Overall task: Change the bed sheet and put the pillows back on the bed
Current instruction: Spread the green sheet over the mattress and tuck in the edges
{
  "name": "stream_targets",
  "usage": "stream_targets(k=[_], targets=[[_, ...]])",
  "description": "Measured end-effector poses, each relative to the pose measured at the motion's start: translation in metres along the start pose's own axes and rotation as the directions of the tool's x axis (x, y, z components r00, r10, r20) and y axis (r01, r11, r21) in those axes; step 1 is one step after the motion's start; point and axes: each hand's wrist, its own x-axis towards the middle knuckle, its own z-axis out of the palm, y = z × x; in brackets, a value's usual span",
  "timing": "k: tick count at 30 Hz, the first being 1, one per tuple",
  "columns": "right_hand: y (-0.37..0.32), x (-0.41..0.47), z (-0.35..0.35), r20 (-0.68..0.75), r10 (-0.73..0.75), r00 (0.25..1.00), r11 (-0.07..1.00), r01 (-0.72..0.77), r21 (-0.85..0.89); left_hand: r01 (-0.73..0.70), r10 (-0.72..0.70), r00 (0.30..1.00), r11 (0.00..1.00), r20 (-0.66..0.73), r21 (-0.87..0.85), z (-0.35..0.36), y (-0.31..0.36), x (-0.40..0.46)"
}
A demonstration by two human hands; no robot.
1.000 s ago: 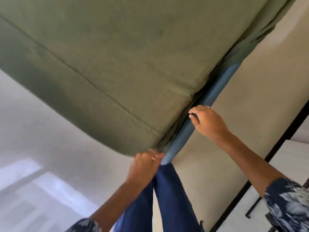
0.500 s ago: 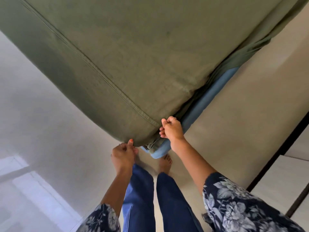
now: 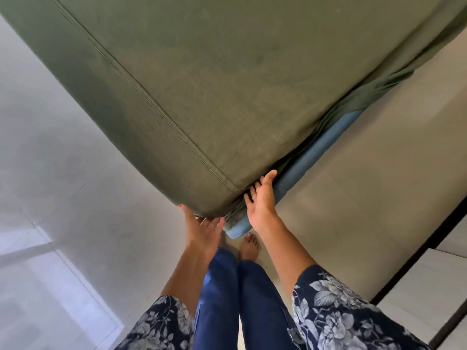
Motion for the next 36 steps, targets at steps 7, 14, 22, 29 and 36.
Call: stream_targets(k=[7, 14, 22, 29, 36], targets=[[0.001, 0.025, 0.005, 0.061, 0.145, 0.987, 0.984, -0.151, 0.093, 0.040, -0.043, 0.999, 0.969, -0.007, -0.244, 0.014, -0.001, 0.024], [-0.050, 0.030, 0.000, -0.080, 0.273, 0.959, 0.872, -0.282, -0.400, 0.231, -0.155, 0.973, 0.641, -0.172, 0.732, 0.017, 0.025, -0.001], [-0.182, 0.046, -0.035, -0.211, -0.355, 0.911, 0.760, 0.150, -0.633, -0.025, -0.350, 0.925, -0.441, -0.146, 0.897, 0.093, 0.088, -0.017], [-0.238, 0.075, -0.082, -0.299, -0.512, 0.805, 0.491, -0.011, -0.871, -0.432, -0.221, 0.886, -0.073, 0.408, 0.899, 0.212, 0.030, -0.012], [-0.318, 0.140, -0.117, -0.334, -0.024, 0.942, 0.986, -0.032, -0.163, -0.523, -0.041, 0.852, -0.025, 0.522, 0.852, 0.295, -0.013, 0.018]])
